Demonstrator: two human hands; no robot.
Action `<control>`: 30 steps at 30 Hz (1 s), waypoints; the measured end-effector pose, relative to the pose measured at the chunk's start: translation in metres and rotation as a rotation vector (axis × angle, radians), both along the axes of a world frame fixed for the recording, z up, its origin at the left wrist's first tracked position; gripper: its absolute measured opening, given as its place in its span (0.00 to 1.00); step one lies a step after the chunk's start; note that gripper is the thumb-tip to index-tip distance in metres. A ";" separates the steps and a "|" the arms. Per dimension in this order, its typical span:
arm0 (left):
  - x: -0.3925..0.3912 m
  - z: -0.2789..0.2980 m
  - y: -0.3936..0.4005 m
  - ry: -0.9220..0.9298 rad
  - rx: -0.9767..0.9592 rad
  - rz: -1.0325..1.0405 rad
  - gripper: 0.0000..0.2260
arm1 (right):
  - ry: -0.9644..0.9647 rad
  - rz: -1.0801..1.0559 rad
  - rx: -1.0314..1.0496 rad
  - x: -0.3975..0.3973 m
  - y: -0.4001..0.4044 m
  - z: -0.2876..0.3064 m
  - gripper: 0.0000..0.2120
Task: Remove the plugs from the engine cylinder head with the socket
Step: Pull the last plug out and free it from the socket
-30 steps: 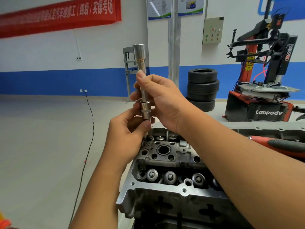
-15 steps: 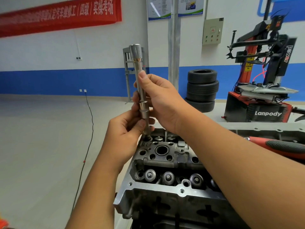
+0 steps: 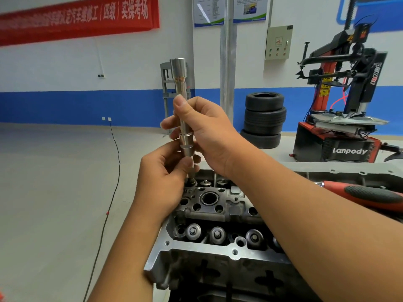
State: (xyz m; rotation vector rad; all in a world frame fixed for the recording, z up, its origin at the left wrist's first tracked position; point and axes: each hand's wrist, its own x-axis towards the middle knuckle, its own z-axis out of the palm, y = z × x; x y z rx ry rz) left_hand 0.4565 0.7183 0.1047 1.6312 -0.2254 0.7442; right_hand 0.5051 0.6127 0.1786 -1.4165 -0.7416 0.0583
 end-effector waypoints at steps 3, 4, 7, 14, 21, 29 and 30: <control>0.000 -0.001 0.002 -0.015 -0.007 0.129 0.13 | 0.014 0.028 -0.016 -0.002 0.000 0.001 0.17; 0.000 -0.002 0.003 -0.022 -0.015 0.155 0.12 | 0.021 0.036 -0.016 -0.002 -0.001 0.001 0.17; -0.001 -0.003 0.003 -0.037 -0.030 0.171 0.11 | 0.021 0.059 0.018 -0.002 -0.002 -0.003 0.10; -0.002 0.001 0.005 0.045 -0.032 -0.062 0.10 | 0.042 0.059 0.007 0.001 -0.003 -0.001 0.12; -0.001 -0.002 0.003 0.011 -0.005 0.123 0.09 | 0.073 0.092 0.040 0.003 -0.003 -0.002 0.12; -0.002 -0.001 0.006 0.043 0.043 0.099 0.17 | 0.065 0.098 -0.006 0.004 -0.003 -0.001 0.17; -0.002 -0.002 0.005 0.042 0.046 0.140 0.17 | 0.056 0.110 -0.006 0.004 -0.003 -0.001 0.15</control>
